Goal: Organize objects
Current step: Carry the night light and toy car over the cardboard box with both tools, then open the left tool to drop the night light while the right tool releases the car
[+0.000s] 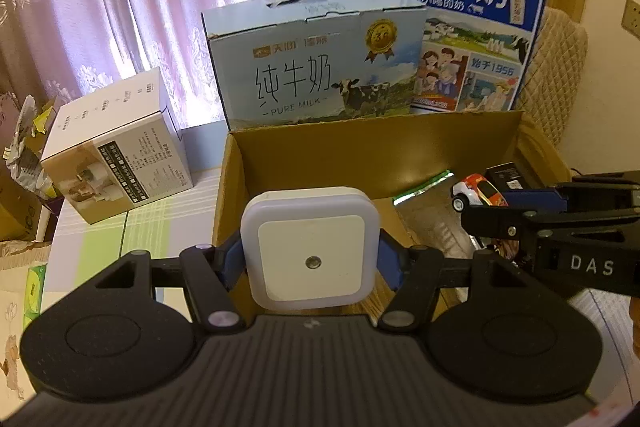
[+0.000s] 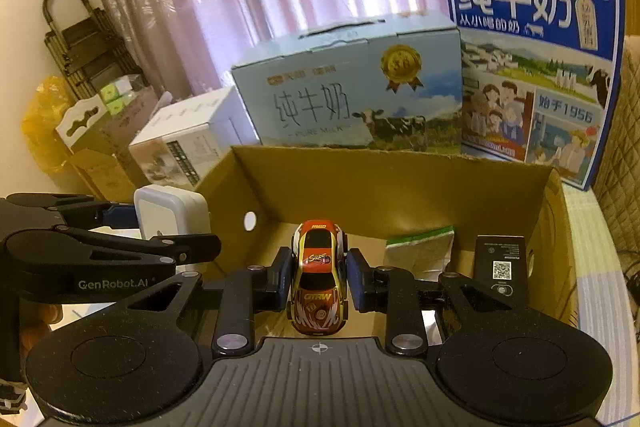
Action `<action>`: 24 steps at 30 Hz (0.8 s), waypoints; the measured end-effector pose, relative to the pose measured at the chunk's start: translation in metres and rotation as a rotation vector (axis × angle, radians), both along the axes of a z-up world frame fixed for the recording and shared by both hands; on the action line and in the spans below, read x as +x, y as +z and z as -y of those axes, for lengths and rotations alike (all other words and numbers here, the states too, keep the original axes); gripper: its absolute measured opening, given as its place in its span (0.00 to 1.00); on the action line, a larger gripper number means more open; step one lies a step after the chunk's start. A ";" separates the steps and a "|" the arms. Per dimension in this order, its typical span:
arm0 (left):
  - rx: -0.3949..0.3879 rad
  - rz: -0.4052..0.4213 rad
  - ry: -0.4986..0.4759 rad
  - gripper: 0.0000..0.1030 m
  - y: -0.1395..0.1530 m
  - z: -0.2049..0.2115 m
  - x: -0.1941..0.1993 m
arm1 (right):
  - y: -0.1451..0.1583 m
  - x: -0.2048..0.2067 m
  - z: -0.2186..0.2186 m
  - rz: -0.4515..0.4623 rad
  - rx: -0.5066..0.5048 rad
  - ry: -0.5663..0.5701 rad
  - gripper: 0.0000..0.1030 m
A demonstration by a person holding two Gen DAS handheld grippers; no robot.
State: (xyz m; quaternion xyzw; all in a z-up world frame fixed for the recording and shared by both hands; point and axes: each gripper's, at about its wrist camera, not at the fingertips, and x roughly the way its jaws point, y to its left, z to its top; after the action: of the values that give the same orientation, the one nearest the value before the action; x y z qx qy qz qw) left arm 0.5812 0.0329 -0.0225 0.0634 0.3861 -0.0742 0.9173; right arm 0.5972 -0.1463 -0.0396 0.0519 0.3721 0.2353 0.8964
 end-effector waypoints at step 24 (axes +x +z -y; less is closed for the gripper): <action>0.118 -0.133 -0.030 0.61 -0.063 0.018 0.084 | -0.045 0.067 0.000 -0.155 -0.016 -0.052 0.25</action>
State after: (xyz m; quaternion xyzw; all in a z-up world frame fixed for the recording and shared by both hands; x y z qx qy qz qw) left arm 0.6654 0.0151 -0.0855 0.1181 0.4487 -0.0689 0.8832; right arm 0.6642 -0.1463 -0.0848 0.0722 0.4409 0.2043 0.8710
